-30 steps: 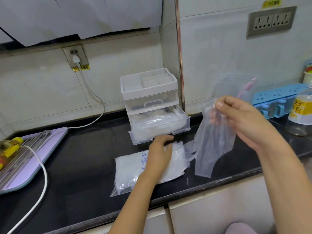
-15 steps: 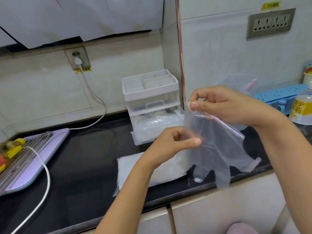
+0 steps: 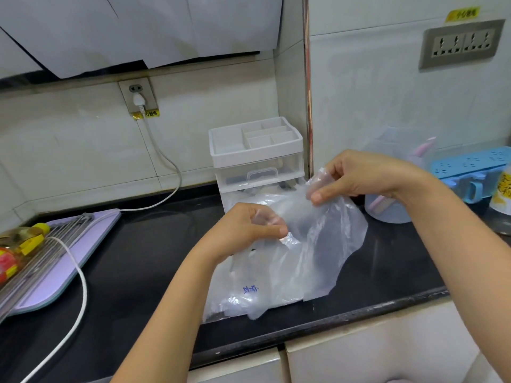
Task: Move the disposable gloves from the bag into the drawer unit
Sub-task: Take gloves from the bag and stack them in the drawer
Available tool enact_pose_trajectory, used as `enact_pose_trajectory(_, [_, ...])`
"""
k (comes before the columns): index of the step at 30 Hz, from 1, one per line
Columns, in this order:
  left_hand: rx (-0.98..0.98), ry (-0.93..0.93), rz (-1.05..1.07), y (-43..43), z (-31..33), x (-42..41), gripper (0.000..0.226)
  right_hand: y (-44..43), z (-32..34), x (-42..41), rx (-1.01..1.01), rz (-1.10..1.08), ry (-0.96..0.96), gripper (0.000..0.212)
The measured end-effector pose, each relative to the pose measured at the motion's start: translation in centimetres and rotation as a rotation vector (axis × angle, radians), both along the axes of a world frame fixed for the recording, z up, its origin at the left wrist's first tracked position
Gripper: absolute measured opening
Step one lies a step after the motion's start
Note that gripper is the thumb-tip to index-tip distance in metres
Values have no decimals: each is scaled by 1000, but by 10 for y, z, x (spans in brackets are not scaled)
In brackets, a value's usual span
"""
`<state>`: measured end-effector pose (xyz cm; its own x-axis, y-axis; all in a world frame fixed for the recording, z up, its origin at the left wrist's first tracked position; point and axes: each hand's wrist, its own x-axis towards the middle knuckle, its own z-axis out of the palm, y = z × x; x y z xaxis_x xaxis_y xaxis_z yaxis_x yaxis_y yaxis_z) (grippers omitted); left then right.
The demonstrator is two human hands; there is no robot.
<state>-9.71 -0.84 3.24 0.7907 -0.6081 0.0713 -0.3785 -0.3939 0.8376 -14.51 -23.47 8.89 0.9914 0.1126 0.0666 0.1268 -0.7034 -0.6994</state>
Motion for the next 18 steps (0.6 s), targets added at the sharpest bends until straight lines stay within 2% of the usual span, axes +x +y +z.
enact_pose_trajectory(2, [96,-53,32,7,4,10,7,0,1,15,-49,9,13,9])
enact_pose_trajectory(6, [162,-179,168,10,21,37,5,2,9,55,-120,-85,6,8])
enact_pose_trajectory(10, [169,-348,317,-3,44,75,6,9,26,92,-111,-200,-141,8])
enact_pose_trajectory(14, [-75,-611,479,-9,68,98,11,13,39,104,120,-203,-389,6])
enact_pose_trajectory(18, [-228,-863,462,-7,76,84,6,3,41,88,279,-145,-599,13])
